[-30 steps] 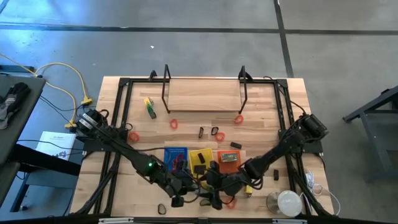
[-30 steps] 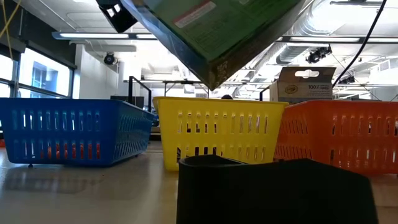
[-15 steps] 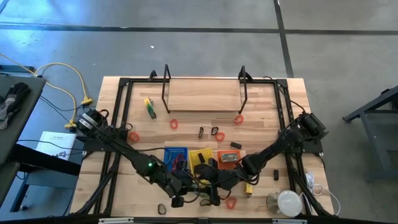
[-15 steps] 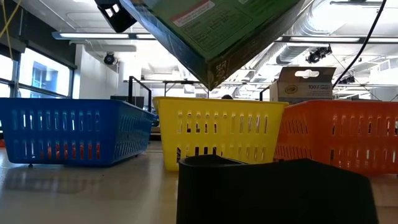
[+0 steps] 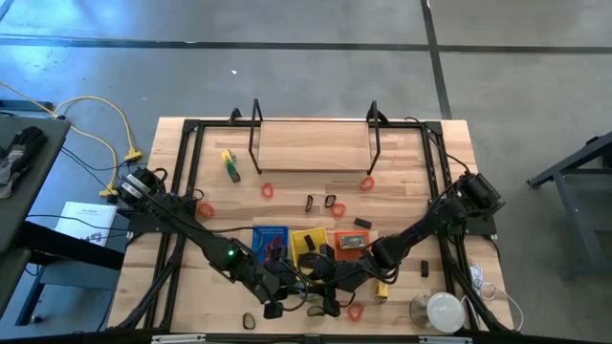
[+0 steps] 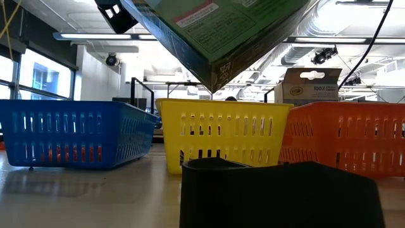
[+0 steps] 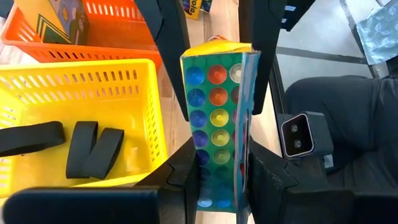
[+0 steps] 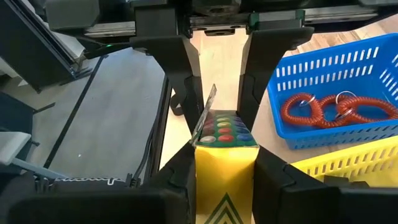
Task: Pick & Place Office Desk Supplies
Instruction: Put the crayon box into the orange basket
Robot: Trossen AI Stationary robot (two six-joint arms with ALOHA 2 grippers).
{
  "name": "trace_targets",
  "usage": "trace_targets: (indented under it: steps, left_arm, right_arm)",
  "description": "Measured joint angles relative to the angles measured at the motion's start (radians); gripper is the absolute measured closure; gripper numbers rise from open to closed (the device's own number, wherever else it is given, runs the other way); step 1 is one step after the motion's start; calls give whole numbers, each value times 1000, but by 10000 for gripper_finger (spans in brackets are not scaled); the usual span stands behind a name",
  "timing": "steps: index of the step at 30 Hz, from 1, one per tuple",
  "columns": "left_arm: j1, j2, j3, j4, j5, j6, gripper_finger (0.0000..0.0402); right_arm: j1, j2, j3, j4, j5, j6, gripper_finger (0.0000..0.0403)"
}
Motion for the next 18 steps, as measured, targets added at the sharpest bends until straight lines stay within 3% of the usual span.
trace_targets:
  steps: [6, 12, 18]
  left_arm:
    - [0, 0, 0, 4, 0, -15, 297]
    - [0, -1, 0, 19, -18, -20, 224]
    - [2, -1, 0, 45, -17, -22, 163]
  right_arm:
    - [0, 0, 0, 0, -6, 3, 297]
    - [0, 1, 0, -8, -11, -4, 324]
    - [0, 1, 0, -10, -10, -27, 324]
